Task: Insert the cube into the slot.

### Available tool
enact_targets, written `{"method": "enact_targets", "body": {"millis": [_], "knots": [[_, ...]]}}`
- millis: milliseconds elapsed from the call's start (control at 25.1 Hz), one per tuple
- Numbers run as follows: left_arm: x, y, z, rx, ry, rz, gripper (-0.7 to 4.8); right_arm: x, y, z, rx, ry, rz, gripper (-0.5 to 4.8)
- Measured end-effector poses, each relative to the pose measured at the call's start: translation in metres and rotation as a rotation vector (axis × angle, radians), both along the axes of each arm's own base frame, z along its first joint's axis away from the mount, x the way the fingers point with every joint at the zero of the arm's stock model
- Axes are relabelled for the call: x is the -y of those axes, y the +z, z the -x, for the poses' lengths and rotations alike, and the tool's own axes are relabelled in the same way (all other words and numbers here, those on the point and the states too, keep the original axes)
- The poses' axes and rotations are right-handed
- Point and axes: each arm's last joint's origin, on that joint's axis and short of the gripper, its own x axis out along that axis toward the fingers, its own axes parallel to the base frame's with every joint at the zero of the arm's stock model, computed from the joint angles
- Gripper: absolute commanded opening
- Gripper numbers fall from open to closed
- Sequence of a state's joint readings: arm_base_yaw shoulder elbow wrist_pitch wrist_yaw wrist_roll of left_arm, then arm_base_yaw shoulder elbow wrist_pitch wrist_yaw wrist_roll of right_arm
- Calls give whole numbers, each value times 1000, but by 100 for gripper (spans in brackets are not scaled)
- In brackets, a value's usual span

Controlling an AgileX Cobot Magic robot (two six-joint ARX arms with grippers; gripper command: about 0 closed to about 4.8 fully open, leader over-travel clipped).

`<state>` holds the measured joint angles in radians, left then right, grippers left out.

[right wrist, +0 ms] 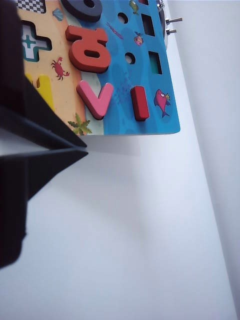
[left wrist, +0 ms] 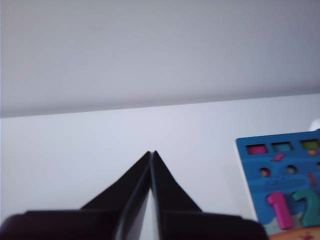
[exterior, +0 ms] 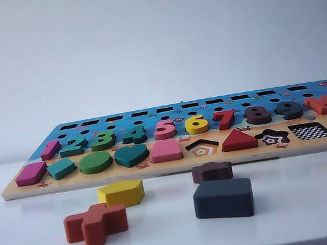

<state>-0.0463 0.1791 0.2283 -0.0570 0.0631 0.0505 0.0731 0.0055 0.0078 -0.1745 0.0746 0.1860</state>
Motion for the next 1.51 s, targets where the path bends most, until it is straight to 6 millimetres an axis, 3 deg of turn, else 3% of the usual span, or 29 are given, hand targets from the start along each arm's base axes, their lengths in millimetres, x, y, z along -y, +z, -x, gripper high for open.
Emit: {"method": "enact_targets", "body": {"millis": [239,557,915,1114,1273,1512], "knots": [[18,48,-3,-129,-276,-12,10,0,0,0,0,0,0,-3],[51,77,4,-337,-673,-74,10,0,0,0,0,0,0,-3],[69,85,8,-527,-891,-108,10,0,0,0,0,-1,-10,0],[77,80,1,-623,-921,-117,10,-1,2,0,20,12,-95,19],[82,81,-5,-651,-931,-116,10,-3,13,0,86,76,-173,33],[84,81,-14,-669,-908,-106,10,-5,50,9,169,183,-221,54]]}}
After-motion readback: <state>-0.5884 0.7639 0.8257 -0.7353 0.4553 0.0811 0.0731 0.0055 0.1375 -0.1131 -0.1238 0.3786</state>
